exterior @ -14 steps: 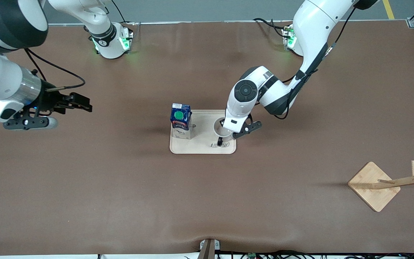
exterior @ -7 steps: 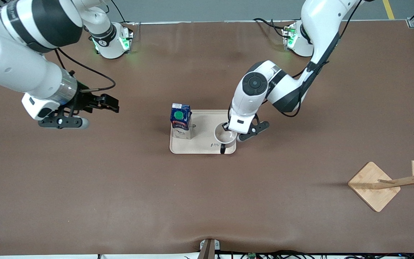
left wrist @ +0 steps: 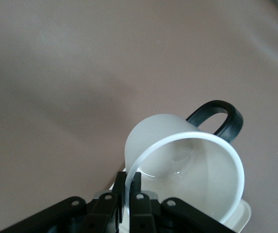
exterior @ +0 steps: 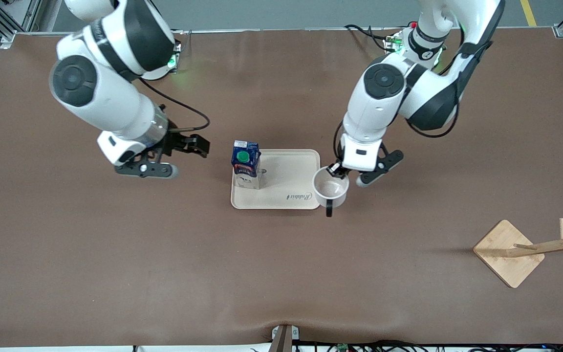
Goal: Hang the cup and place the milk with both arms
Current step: 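Carry the mug toward the wooden stand while the right gripper grasps milk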
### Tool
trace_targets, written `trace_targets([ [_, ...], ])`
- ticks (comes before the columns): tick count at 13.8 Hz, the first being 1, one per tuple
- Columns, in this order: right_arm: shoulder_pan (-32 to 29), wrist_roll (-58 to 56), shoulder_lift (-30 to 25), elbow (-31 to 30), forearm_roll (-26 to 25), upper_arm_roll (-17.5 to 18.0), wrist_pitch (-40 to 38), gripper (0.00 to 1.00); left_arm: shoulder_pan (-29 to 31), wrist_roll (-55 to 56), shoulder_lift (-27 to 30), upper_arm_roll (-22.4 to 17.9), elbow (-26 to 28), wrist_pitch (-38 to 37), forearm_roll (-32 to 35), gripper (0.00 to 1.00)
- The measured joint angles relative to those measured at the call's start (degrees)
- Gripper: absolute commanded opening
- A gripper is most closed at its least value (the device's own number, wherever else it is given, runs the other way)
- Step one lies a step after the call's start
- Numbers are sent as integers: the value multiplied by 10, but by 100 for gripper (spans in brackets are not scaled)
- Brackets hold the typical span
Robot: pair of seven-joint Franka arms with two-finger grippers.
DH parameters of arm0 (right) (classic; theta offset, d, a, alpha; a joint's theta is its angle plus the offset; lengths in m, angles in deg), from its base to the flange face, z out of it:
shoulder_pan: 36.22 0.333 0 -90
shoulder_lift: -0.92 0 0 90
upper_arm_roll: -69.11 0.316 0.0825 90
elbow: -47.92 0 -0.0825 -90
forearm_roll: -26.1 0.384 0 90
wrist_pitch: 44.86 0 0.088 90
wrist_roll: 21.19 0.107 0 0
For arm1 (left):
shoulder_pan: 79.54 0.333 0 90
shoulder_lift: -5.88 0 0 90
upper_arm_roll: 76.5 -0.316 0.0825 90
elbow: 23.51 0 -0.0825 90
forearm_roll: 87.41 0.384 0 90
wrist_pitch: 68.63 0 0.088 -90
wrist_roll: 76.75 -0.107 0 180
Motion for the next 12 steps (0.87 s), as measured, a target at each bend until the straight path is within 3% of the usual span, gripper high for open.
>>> trace_targets([
  [6, 64, 59, 38, 0, -7, 0, 52, 100, 52, 36, 55, -2, 9, -2, 0, 0],
  [12, 103, 91, 74, 0, -62, -1, 63, 100, 146, 39, 158, -2, 75, 11, 1, 0],
])
